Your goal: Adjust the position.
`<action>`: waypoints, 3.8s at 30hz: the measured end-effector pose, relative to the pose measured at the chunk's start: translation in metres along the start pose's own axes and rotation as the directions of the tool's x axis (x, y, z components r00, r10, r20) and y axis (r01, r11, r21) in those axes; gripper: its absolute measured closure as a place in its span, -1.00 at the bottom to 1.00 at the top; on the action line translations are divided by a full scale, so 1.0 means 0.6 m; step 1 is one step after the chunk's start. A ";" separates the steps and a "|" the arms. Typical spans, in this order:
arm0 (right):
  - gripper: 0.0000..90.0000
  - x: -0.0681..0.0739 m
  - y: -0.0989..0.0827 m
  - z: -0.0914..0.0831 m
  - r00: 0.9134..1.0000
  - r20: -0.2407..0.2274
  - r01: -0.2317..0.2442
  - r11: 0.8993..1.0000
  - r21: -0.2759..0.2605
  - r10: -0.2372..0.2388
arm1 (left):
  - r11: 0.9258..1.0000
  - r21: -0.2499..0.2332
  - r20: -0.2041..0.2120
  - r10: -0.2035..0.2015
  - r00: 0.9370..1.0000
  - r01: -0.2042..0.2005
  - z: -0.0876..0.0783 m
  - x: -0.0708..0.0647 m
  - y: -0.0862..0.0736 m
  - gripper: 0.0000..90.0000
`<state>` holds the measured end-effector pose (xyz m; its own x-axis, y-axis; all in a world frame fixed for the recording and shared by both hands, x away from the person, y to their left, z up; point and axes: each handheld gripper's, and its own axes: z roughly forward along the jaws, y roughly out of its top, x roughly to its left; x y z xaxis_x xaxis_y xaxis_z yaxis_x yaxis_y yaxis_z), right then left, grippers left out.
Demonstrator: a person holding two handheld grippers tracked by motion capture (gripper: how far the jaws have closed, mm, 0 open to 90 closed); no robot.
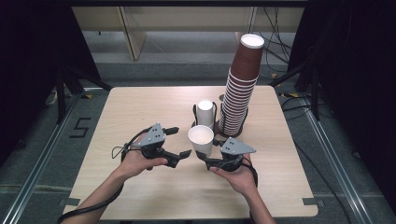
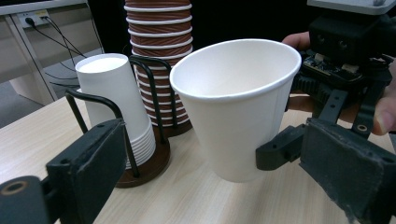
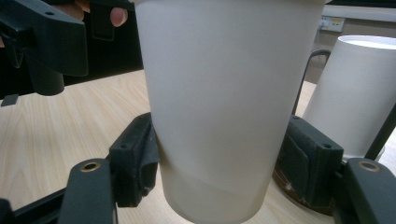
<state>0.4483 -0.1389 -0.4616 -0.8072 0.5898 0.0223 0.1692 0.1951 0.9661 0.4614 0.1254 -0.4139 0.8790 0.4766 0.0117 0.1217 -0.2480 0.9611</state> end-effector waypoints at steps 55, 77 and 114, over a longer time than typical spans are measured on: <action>-0.25 0.012 0.003 0.018 1.000 -0.002 0.021 0.999 -0.034 -0.021 | 0.994 -0.052 0.026 -0.092 0.995 0.093 0.065 -0.016 0.006 -0.81; -0.45 0.014 0.005 0.022 1.000 -0.020 0.009 1.000 0.002 -0.009 | 0.997 -0.059 0.032 -0.045 0.998 0.047 0.062 -0.021 0.006 -0.50; -0.90 0.009 -0.003 0.005 0.999 0.039 0.006 0.999 0.054 -0.008 | 0.997 -0.078 -0.026 0.000 1.000 -0.002 0.027 -0.011 0.017 -0.47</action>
<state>0.4450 -0.1339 -0.4642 -0.7860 0.6182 0.0040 0.1943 0.2409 0.9509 0.4641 0.1060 -0.4086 0.8666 0.4987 0.0189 0.0835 -0.1823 0.9797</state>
